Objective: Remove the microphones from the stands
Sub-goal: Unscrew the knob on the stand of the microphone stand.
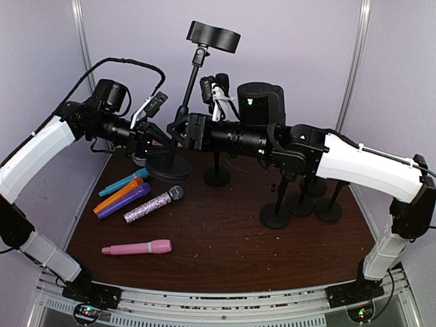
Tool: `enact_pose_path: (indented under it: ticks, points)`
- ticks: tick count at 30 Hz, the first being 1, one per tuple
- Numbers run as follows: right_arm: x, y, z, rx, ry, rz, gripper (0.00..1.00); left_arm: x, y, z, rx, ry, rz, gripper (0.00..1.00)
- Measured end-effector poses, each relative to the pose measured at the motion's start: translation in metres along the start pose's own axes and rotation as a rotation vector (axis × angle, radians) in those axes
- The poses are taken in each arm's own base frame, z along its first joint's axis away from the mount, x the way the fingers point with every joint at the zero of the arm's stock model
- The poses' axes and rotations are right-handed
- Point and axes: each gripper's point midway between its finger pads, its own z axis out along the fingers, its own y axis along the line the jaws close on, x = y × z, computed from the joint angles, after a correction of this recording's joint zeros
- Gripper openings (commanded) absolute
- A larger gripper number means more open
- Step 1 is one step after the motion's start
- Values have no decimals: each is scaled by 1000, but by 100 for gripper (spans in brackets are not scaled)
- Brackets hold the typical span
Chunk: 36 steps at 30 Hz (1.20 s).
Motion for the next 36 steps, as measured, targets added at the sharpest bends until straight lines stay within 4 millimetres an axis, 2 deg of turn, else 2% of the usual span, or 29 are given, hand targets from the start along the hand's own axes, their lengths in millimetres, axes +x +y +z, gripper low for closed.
enact_pose_path:
  ticks: [3,7,14,16,21,23,30,36]
  points:
    - [2,-6,2,27,-2,-2,36,2,4,1,-16,6,1,0]
    - [2,-13,5,55,-9,-2,38,4,5,1,-24,11,-1,0]
    - [-9,-17,8,94,-56,4,39,4,6,1,-24,11,-1,0]
    - [-14,-16,10,99,-73,5,34,6,6,2,-23,14,-6,0]
    - [-19,-21,11,122,-89,-3,10,8,6,3,-19,18,-18,0]
    - [-19,-22,11,127,-90,-6,4,9,6,2,-19,18,-26,0]
    - [-18,-18,14,87,-92,-12,0,8,3,1,1,9,-40,0]
    - [-18,-5,8,-107,-116,18,0,3,-13,-4,107,-30,-91,0]
